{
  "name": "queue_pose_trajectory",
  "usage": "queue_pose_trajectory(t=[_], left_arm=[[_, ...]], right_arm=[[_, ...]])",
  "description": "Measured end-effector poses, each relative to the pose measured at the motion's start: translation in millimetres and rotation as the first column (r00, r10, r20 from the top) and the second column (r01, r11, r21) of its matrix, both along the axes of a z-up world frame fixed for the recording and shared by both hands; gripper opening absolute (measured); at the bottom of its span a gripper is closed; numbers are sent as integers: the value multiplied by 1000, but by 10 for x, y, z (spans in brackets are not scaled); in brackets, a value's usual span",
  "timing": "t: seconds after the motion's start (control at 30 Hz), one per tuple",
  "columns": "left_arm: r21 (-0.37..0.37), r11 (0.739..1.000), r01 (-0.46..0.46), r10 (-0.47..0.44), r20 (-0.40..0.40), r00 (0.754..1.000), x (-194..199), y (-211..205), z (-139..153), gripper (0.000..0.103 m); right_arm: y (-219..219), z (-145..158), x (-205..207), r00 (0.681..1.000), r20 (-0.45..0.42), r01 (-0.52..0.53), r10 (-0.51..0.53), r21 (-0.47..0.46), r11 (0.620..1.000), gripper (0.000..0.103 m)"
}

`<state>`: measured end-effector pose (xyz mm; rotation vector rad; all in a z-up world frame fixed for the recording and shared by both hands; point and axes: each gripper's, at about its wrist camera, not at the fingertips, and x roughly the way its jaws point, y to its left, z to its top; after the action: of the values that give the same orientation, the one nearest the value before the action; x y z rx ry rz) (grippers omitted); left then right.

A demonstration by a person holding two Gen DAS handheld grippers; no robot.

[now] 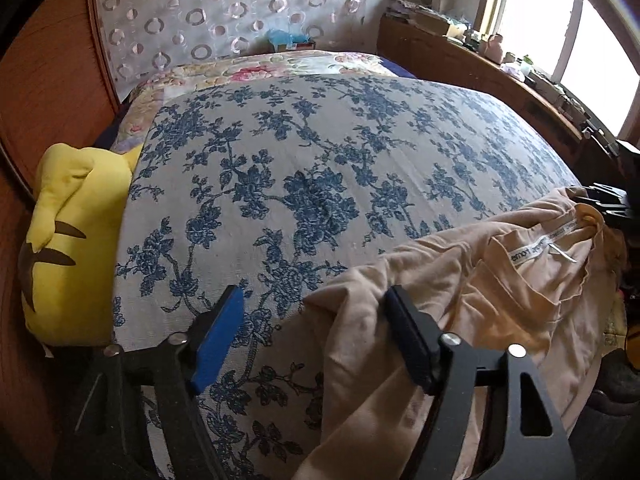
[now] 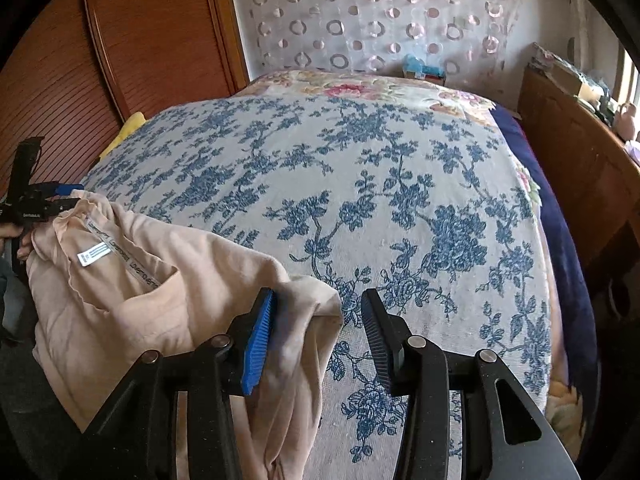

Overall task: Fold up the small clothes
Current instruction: 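Grasp the folded shirt edge with both grippers, then lift the shirt high with both grippers and shake it out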

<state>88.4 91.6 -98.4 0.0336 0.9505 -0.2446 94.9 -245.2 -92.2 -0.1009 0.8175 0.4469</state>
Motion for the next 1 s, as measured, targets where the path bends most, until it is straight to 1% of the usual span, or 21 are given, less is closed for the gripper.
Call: queue_pose_trajectory(t=[0.07, 0.13, 0.17, 0.2, 0.23, 0.27, 0.3, 0.33, 0.37, 0.4, 0.43, 0.5, 0.57, 0.7, 0.8, 0.83, 0.87, 0.93, 0.97, 1.0], left_arm=[[-10, 1000, 15, -15, 1, 1000, -19, -26, 9, 57], [-32, 999, 37, -37, 2, 999, -49, -57, 20, 40], [-38, 998, 42, -42, 2, 999, -58, -68, 20, 35], [-48, 998, 49, -49, 6, 999, -82, -87, 22, 28], [-53, 997, 48, -48, 9, 999, -89, -94, 26, 22], [-60, 997, 42, -41, 13, 999, -108, -99, 28, 19], [-67, 997, 29, -27, 20, 999, -132, -98, 34, 12], [-73, 997, 15, -13, 31, 999, -157, -94, 43, 10], [-80, 997, -1, 5, 48, 999, -203, -86, 57, 10], [-92, 996, -14, 19, 58, 998, -233, -79, 70, 10], [-113, 993, -27, 35, 71, 997, -274, -63, 97, 9], [-158, 986, -44, 61, 107, 992, -364, -32, 195, 9], [-196, 979, -46, 77, 154, 985, -501, -11, 356, 9], [-234, 971, -41, 109, 284, 953, -731, -8, 863, 8], [-243, 970, 1, 96, 389, 916, -885, -48, 1316, 8], [-240, 971, 15, 91, 422, 902, -932, -69, 1469, 8], [-235, 972, 28, 87, 464, 882, -996, -99, 1662, 8], [-227, 973, 47, 80, 521, 850, -1059, -127, 1968, 8], [-222, 974, 52, 78, 540, 838, -1082, -125, 2068, 8], [-210, 976, 54, 77, 568, 819, -1109, -137, 2219, 8]], right_arm=[[11, -7, -2, 1000, 6, -2, 2, 2, 1000, 51], [31, -15, 8, 1000, 7, -4, 4, -1, 1000, 51], [38, -18, 2, 1000, 7, -11, 11, 0, 1000, 51], [49, -22, -8, 1000, 9, -21, 21, 0, 1000, 51], [68, -25, -23, 999, 11, -32, 32, -2, 999, 51], [89, -26, -37, 999, 14, -42, 42, -6, 999, 51], [99, -35, -50, 999, 18, -52, 52, -10, 999, 48], [115, -37, -67, 998, 22, -62, 62, -13, 998, 40], [121, -39, -78, 997, 24, -68, 69, -19, 997, 36], [126, -38, -95, 996, 19, -86, 87, -17, 996, 16], [128, -23, -112, 994, 12, -111, 111, 2, 994, 12], [107, 54, -191, 991, 39, -129, 128, 13, 992, 10], [60, 180, -291, 988, 66, -144, 141, 44, 989, 8], [-76, 552, -553, 978, 154, -156, 140, 95, 983, 7], [-166, 923, -759, 964, 240, -144, 113, 117, 983, 6], [-198, 1050, -827, 958, 266, -145, 107, 128, 981, 6], [-243, 1176, -913, 950, 294, -149, 103, 140, 979, 6], [-304, 1481, -1080, 928, 360, -158, 94, 152, 976, 6], [-330, 1630, -1153, 916, 390, -164, 92, 157, 974, 6], [-349, 1809, -1233, 900, 424, -181, 98, 161, 970, 6]])
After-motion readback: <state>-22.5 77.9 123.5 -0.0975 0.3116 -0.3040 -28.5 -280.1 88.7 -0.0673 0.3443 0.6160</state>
